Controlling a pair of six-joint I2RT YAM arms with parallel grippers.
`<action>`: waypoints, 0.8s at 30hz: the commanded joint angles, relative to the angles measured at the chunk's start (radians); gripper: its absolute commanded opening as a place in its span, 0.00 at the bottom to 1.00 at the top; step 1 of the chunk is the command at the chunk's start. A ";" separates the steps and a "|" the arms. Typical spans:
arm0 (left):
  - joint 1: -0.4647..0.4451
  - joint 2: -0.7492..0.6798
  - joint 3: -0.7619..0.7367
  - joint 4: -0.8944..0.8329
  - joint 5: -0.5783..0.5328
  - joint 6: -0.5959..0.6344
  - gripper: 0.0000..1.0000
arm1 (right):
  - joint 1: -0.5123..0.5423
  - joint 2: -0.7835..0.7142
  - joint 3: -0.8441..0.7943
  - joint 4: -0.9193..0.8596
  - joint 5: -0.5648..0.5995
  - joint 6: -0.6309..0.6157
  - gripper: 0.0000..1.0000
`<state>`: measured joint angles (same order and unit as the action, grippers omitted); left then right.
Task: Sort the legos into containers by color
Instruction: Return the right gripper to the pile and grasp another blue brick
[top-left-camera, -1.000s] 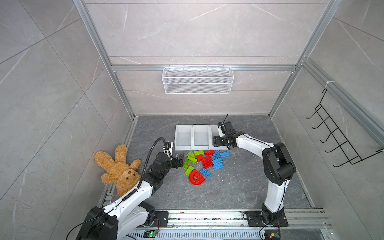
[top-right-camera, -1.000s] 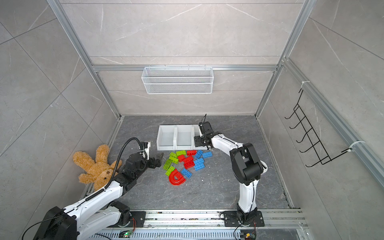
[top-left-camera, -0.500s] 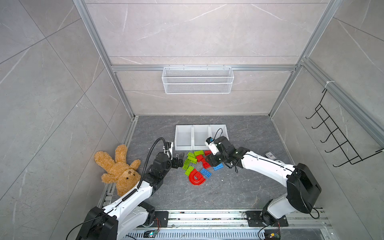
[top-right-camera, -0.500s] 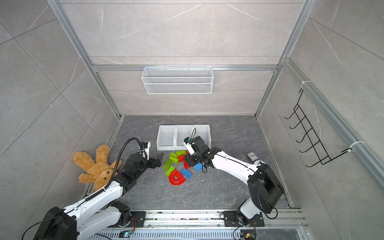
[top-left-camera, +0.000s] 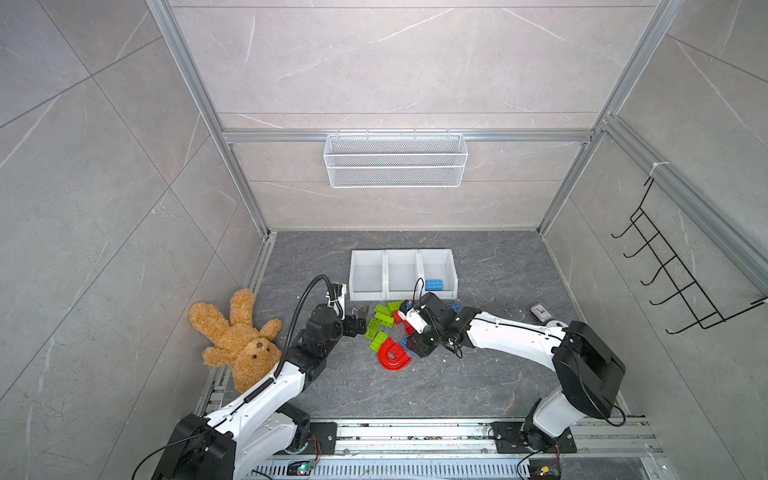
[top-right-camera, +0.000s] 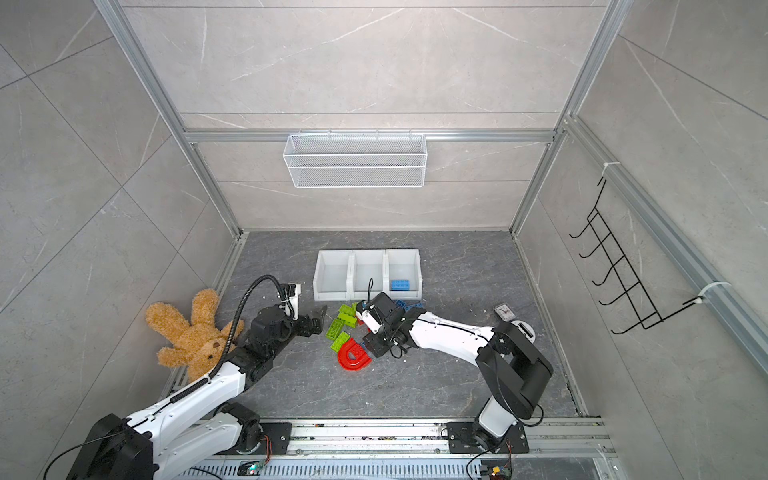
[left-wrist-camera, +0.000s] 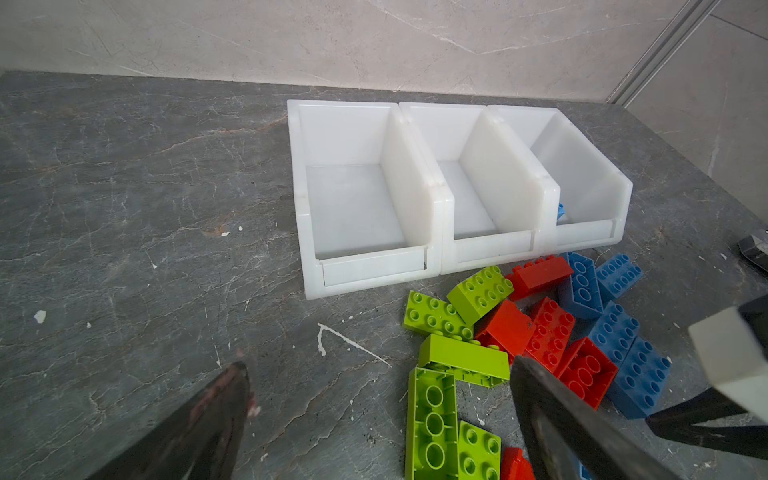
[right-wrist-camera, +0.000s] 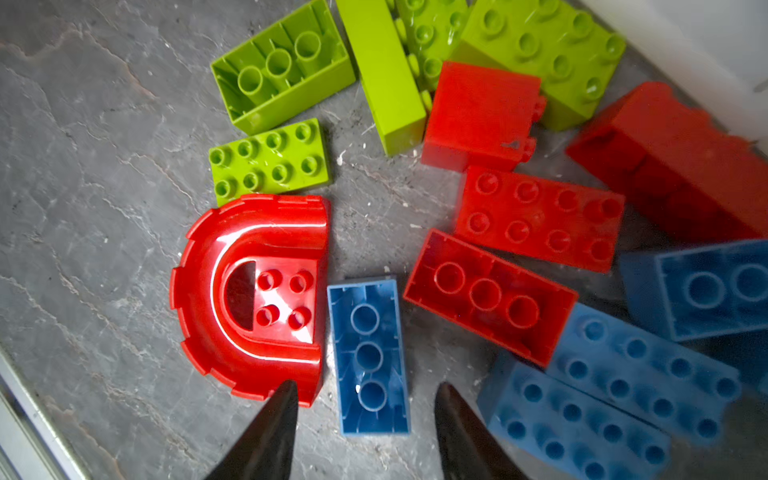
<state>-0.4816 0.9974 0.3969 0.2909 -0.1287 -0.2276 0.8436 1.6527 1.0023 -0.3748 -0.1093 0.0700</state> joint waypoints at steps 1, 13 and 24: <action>0.005 -0.008 0.002 0.019 -0.010 0.014 1.00 | 0.017 0.035 0.025 -0.034 0.014 -0.028 0.55; 0.005 -0.007 -0.001 0.021 -0.009 0.014 1.00 | 0.025 0.099 0.042 -0.042 0.068 -0.027 0.51; 0.005 -0.009 -0.002 0.020 -0.012 0.014 0.99 | 0.025 0.131 0.057 -0.023 0.082 -0.018 0.42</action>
<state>-0.4816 0.9974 0.3969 0.2913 -0.1291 -0.2272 0.8639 1.7679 1.0325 -0.3920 -0.0452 0.0551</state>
